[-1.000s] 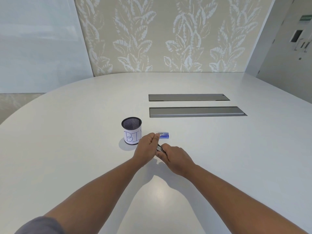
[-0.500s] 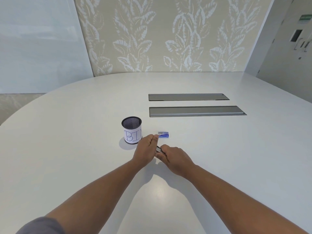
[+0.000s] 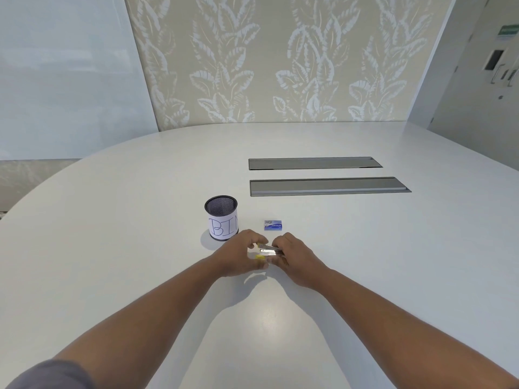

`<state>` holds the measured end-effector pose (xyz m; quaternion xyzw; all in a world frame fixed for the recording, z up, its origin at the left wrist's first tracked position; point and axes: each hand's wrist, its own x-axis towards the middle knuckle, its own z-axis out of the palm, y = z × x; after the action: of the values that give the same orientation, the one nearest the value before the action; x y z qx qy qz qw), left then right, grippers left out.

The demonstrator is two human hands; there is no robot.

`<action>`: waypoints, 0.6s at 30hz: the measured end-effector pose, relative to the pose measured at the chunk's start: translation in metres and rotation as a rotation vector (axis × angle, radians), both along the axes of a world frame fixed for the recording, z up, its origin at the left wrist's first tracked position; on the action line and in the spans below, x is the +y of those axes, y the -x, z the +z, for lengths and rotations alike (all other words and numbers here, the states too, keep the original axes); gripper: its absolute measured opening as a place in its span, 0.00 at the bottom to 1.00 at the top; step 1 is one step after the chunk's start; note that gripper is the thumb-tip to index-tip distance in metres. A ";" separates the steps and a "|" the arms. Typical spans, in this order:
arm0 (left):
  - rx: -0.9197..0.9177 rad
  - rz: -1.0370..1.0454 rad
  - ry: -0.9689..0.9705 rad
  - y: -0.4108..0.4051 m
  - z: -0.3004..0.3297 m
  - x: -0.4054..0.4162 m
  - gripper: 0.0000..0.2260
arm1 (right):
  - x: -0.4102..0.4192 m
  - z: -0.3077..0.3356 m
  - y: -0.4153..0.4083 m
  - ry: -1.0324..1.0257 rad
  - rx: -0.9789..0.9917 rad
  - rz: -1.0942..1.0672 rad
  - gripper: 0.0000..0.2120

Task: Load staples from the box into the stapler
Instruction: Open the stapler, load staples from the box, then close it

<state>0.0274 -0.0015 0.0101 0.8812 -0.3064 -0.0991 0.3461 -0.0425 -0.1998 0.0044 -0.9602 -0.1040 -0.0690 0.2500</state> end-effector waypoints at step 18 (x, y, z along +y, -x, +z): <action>-0.016 0.070 -0.032 -0.006 -0.008 0.009 0.19 | -0.011 -0.007 -0.001 -0.105 0.045 -0.064 0.03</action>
<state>0.0336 0.0077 0.0017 0.8975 -0.2765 -0.0848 0.3329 -0.0418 -0.2113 -0.0029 -0.9498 -0.0641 -0.0608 0.3000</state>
